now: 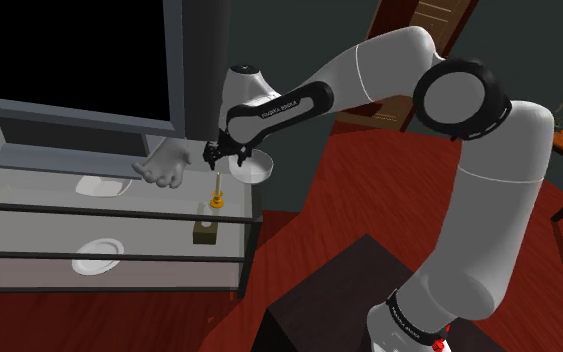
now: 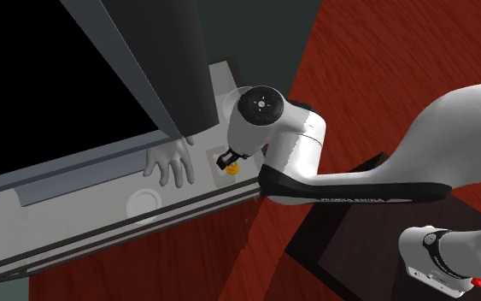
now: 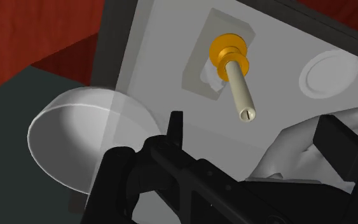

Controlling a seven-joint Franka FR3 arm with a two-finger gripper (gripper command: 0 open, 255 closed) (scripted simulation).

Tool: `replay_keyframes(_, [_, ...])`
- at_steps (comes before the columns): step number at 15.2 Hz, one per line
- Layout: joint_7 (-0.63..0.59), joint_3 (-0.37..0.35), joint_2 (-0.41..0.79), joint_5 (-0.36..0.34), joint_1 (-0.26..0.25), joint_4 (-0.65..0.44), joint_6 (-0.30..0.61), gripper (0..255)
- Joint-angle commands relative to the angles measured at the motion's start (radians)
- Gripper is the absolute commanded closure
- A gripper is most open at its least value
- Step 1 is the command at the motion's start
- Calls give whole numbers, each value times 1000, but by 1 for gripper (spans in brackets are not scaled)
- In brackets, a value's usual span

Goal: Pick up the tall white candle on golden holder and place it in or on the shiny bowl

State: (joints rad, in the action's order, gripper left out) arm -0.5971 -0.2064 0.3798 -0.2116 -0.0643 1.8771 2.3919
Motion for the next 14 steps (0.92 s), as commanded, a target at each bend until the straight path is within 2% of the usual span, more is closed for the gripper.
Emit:
replay_keyframes(1, [-28, 13, 83, -30, -22, -72, 4, 0])
replay_keyframes(9, [-44, 32, 173, -55, -34, -104, 61, 0])
replay_keyframes(14, [-45, 33, 180, -56, -35, -105, 65, 0])
